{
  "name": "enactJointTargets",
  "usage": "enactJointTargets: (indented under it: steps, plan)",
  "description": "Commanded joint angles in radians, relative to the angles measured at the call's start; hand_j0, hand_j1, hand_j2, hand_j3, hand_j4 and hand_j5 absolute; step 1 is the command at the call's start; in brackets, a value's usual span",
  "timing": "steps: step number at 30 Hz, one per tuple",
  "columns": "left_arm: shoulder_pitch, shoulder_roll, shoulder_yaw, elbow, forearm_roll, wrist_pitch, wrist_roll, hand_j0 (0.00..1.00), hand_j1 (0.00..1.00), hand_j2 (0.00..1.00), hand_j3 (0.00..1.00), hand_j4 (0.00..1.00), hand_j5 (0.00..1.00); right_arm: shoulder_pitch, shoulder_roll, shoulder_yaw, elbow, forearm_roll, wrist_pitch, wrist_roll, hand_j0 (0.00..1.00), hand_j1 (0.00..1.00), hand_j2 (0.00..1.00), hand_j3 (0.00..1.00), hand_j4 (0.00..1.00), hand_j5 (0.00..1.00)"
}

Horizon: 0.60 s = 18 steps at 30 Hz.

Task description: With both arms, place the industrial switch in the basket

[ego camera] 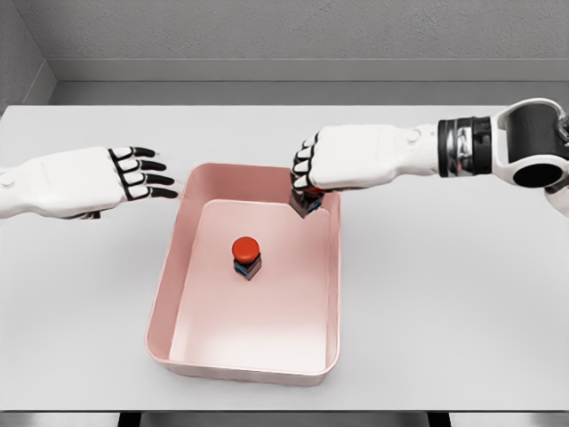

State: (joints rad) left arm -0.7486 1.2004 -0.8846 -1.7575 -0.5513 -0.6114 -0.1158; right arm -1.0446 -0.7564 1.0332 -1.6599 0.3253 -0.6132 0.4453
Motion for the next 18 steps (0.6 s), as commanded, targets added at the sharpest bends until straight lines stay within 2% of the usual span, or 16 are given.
enactJointTargets:
  steps: [1, 5, 6, 7, 8, 9, 14, 15, 18]
  plan:
    - [0.0, 0.027, 0.004, 0.003, 0.007, 0.001, -0.001, 1.0, 1.0, 1.0, 1.0, 1.0, 1.0, 0.0, 0.003, 0.008, -0.004, -0.005, 0.002, 0.0, 0.48, 0.48, 0.48, 0.48, 0.48, 0.48]
    - [0.0, 0.027, 0.004, 0.003, 0.007, 0.001, -0.001, 1.0, 1.0, 1.0, 1.0, 1.0, 1.0, -0.014, 0.031, 0.038, -0.006, -0.005, 0.002, 0.006, 0.49, 0.49, 0.49, 0.49, 0.49, 0.49]
    - [0.0, 0.027, 0.004, 0.003, 0.007, 0.001, -0.001, 1.0, 1.0, 1.0, 1.0, 1.0, 1.0, -0.015, 0.031, 0.038, -0.006, -0.005, 0.002, 0.006, 0.55, 0.55, 0.55, 0.55, 0.55, 0.55]
    - [0.0, 0.027, 0.004, 0.003, 0.007, 0.001, 0.001, 1.0, 1.0, 1.0, 1.0, 1.0, 1.0, -0.015, 0.032, 0.038, -0.006, -0.005, 0.002, 0.0, 0.74, 0.74, 0.74, 0.74, 0.74, 0.74]
    - [0.0, 0.028, 0.004, 0.003, 0.007, 0.001, 0.001, 1.0, 1.0, 1.0, 1.0, 1.0, 1.0, -0.017, 0.032, 0.036, -0.006, -0.005, 0.002, -0.002, 0.86, 0.86, 0.86, 0.86, 0.86, 0.86]
    - [0.0, 0.027, 0.004, 0.003, 0.007, 0.001, 0.001, 1.0, 1.0, 1.0, 1.0, 1.0, 1.0, -0.021, 0.032, 0.036, -0.006, -0.005, 0.002, -0.002, 0.9, 0.9, 0.9, 0.9, 0.9, 0.9]
    - [0.0, 0.028, 0.004, 0.004, 0.005, 0.001, -0.001, 1.0, 1.0, 1.0, 1.0, 1.0, 1.0, -0.032, 0.029, 0.036, -0.003, -0.005, 0.002, 0.001, 0.96, 0.96, 0.96, 0.96, 0.96, 0.96]
    - [0.0, 0.028, 0.004, 0.004, 0.005, 0.001, 0.001, 1.0, 1.0, 1.0, 1.0, 1.0, 1.0, -0.038, 0.023, 0.033, 0.0, -0.005, 0.002, 0.003, 1.0, 1.0, 1.0, 1.0, 1.0, 1.0]
    - [-0.002, 0.028, 0.004, 0.012, 0.005, 0.001, -0.001, 1.0, 1.0, 1.0, 1.0, 1.0, 1.0, -0.032, -0.03, 0.008, 0.006, -0.006, 0.002, -0.004, 1.0, 1.0, 1.0, 1.0, 1.0, 1.0]
